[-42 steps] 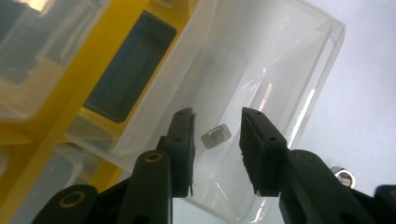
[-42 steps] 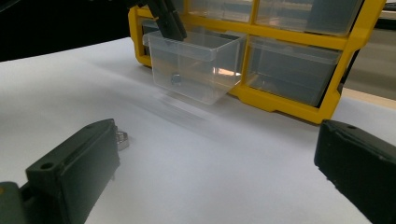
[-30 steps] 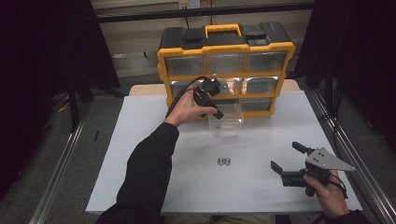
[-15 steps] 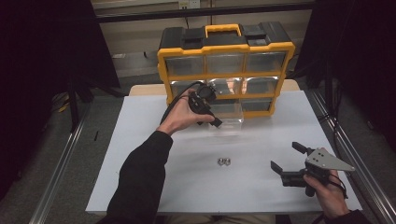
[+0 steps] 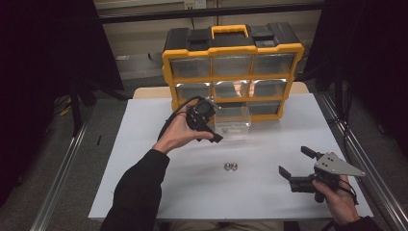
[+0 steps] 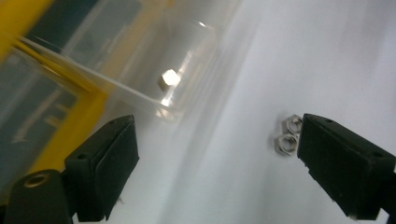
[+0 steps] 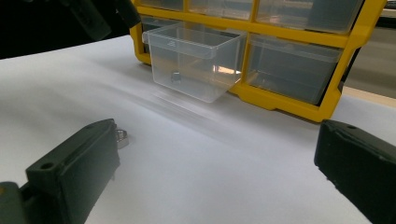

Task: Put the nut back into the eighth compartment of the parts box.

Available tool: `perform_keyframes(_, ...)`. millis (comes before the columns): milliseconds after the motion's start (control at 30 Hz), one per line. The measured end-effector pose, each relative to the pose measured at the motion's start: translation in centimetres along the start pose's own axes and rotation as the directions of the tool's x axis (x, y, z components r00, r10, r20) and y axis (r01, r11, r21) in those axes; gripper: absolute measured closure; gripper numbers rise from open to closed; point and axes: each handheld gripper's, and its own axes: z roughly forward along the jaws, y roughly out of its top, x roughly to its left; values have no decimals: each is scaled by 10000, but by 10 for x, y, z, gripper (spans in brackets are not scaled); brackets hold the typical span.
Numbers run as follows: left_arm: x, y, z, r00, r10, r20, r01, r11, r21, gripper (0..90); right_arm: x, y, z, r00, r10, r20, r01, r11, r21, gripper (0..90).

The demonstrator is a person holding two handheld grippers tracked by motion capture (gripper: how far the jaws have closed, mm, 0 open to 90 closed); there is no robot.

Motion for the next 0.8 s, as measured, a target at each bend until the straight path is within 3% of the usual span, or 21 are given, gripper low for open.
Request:
perform_keyframes(333,-11,-14,11,9992,-119,379,116,9999,81,59,0,0,0,10000,-24,-12,24,10000,-13,0)
perform_keyframes(367,-12,-15,11,9990,64,447,-70,9999,128,57,0,0,0,10000,-23,3,23,10000,8,0)
perform_keyframes(533,-16,-22,14,9968,203,769,-215,9997,142,48,1,0,0,10000,-29,-31,29,10000,0,0)
perform_keyframes(567,-17,-24,16,9957,63,924,-69,10000,60,48,1,0,0,10000,-22,-31,22,10000,1,0)
perform_keyframes(800,-22,-28,25,9951,118,983,-151,9993,335,48,1,0,1,10000,-57,-64,57,10000,12,0)
